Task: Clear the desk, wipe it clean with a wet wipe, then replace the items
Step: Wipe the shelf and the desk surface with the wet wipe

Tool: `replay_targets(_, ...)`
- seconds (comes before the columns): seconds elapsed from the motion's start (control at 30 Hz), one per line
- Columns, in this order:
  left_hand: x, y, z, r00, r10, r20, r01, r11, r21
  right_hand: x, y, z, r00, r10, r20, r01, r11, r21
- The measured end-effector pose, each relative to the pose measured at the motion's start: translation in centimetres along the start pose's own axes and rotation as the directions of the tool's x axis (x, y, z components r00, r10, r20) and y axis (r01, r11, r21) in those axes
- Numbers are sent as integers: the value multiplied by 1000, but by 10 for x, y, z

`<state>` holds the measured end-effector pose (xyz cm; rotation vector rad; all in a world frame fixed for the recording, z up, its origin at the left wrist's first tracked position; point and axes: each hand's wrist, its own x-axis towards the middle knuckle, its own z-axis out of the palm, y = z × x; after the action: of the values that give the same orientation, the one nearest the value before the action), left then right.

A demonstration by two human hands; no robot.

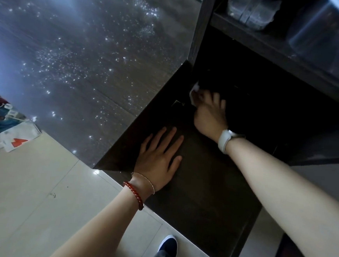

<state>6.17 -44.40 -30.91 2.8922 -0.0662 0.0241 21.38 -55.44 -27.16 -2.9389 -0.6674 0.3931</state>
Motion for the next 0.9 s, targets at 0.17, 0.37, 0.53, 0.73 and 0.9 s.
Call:
replay_targets(0.17,-7,9,-14,999,-47,-24,46,997,-67,-25,-15,10,996,-80,-27,79,997,-18)
replay_targets(0.37,-33,12,-26,992,-123,-33,120,989,-83,-33,-30,15,998,-60,-21,60,998,-5)
replay_targets(0.53,-46,1,-24,992,-123,-17,121,989,-91,-28,-53,19,997,64,-31,-61,995,84)
replay_targets(0.73,-50,-8,-23,997,-77,-24,73,987,-146,-25,-56,18,995,99,-26,-93,978,186)
replay_targets(0.9,-58,-9,-18,996,-78,-32,72,986,-151,-46,-45,15,981,-189,38,189,982,20)
